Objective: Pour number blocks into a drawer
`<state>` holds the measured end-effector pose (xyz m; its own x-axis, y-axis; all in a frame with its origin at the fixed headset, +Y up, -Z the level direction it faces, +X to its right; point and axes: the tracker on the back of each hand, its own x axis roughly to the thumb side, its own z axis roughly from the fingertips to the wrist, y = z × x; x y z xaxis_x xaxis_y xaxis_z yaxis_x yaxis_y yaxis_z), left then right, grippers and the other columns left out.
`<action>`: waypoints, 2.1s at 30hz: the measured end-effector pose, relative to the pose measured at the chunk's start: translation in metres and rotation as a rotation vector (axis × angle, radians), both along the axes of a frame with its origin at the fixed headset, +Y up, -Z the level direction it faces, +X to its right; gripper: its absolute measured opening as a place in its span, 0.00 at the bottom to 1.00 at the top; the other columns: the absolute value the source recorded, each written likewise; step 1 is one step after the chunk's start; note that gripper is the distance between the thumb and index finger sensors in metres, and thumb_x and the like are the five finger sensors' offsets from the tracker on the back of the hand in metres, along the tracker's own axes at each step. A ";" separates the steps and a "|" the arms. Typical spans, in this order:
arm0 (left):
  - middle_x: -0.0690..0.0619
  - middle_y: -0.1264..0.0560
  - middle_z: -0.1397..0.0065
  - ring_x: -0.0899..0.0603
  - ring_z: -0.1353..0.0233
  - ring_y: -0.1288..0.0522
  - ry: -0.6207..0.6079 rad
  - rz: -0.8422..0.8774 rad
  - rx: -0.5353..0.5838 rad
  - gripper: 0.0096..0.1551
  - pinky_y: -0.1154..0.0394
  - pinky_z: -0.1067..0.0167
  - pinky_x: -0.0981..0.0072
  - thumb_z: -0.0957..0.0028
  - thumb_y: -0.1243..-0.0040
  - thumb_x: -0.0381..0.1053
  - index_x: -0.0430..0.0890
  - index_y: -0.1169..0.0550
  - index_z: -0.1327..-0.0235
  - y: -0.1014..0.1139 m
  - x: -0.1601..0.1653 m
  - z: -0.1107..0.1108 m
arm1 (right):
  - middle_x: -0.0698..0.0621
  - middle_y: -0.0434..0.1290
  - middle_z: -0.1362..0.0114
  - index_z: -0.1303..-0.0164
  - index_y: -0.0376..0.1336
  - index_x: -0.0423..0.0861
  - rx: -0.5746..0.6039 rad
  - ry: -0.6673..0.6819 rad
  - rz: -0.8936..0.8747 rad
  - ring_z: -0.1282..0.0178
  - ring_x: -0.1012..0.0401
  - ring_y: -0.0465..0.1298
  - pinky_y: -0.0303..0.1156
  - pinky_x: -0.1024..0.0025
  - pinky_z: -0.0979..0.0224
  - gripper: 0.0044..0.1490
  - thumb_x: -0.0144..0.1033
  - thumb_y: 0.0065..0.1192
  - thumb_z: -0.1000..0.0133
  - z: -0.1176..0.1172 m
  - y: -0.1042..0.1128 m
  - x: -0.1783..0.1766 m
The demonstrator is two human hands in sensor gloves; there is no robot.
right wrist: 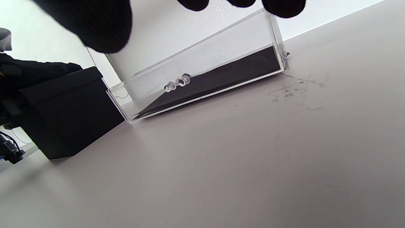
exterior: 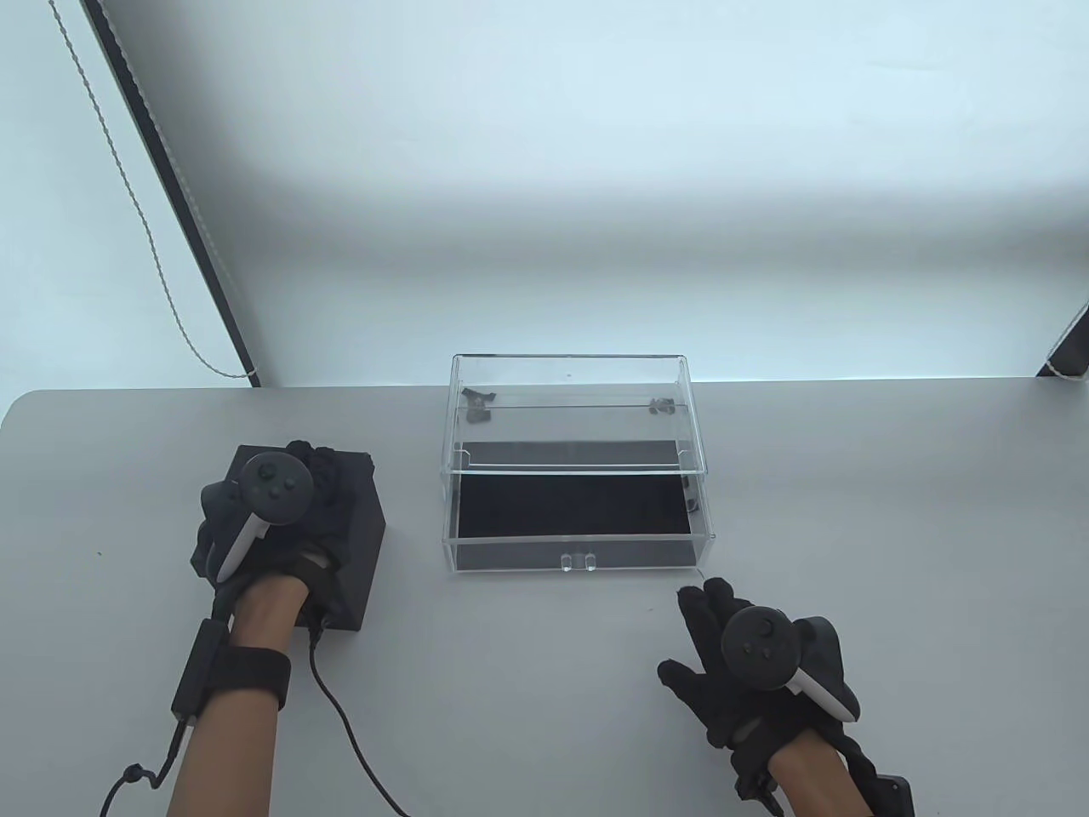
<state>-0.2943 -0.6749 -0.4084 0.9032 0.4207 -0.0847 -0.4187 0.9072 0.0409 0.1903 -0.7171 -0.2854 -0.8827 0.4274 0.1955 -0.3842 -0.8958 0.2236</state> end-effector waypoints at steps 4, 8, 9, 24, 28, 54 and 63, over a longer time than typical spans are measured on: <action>0.50 0.50 0.12 0.38 0.14 0.57 0.003 -0.021 0.025 0.42 0.65 0.25 0.33 0.49 0.53 0.68 0.51 0.40 0.23 -0.002 0.001 0.002 | 0.38 0.41 0.17 0.23 0.40 0.49 -0.004 0.002 0.002 0.21 0.34 0.50 0.38 0.25 0.27 0.56 0.63 0.60 0.52 0.000 -0.001 -0.001; 0.50 0.50 0.11 0.38 0.14 0.56 0.005 -0.030 0.037 0.42 0.65 0.24 0.33 0.49 0.54 0.68 0.51 0.40 0.23 -0.003 0.002 0.003 | 0.38 0.41 0.17 0.23 0.40 0.48 -0.008 -0.001 -0.002 0.21 0.34 0.50 0.38 0.25 0.27 0.56 0.63 0.60 0.51 0.000 -0.001 -0.001; 0.50 0.50 0.11 0.38 0.14 0.56 0.008 -0.034 0.041 0.42 0.65 0.25 0.33 0.49 0.54 0.68 0.51 0.40 0.23 -0.003 0.002 0.004 | 0.38 0.41 0.17 0.23 0.40 0.48 -0.010 -0.002 -0.002 0.21 0.34 0.49 0.38 0.25 0.27 0.56 0.63 0.60 0.52 0.000 -0.001 -0.001; 0.49 0.50 0.11 0.36 0.14 0.55 -0.021 -0.074 0.061 0.43 0.63 0.25 0.32 0.49 0.56 0.69 0.50 0.40 0.22 -0.005 0.029 0.044 | 0.38 0.42 0.17 0.24 0.41 0.48 -0.023 0.028 0.002 0.21 0.34 0.50 0.39 0.25 0.27 0.56 0.63 0.60 0.52 0.002 -0.005 -0.008; 0.48 0.49 0.11 0.36 0.14 0.55 -0.021 -0.097 0.068 0.43 0.62 0.25 0.31 0.48 0.57 0.70 0.51 0.41 0.22 -0.006 0.040 0.059 | 0.38 0.43 0.17 0.23 0.41 0.48 -0.013 0.039 -0.001 0.21 0.34 0.51 0.39 0.25 0.27 0.56 0.63 0.60 0.52 0.002 -0.005 -0.010; 0.48 0.51 0.11 0.35 0.14 0.56 -0.046 -0.125 0.050 0.43 0.63 0.25 0.30 0.47 0.60 0.70 0.50 0.44 0.21 -0.008 0.115 0.122 | 0.38 0.44 0.17 0.23 0.41 0.48 -0.027 0.068 0.001 0.22 0.34 0.51 0.40 0.25 0.27 0.55 0.63 0.60 0.51 0.004 -0.009 -0.017; 0.46 0.52 0.11 0.35 0.14 0.57 -0.046 -0.129 0.047 0.43 0.63 0.25 0.30 0.47 0.61 0.70 0.50 0.44 0.21 -0.009 0.156 0.122 | 0.38 0.44 0.17 0.23 0.41 0.48 -0.039 0.073 0.004 0.22 0.34 0.51 0.40 0.25 0.27 0.55 0.62 0.60 0.51 0.004 -0.010 -0.018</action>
<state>-0.1385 -0.6838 -0.2861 0.9526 0.3033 -0.0248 -0.3011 0.9512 0.0676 0.1722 -0.7267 -0.2812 -0.8685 0.4325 0.2423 -0.3621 -0.8873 0.2856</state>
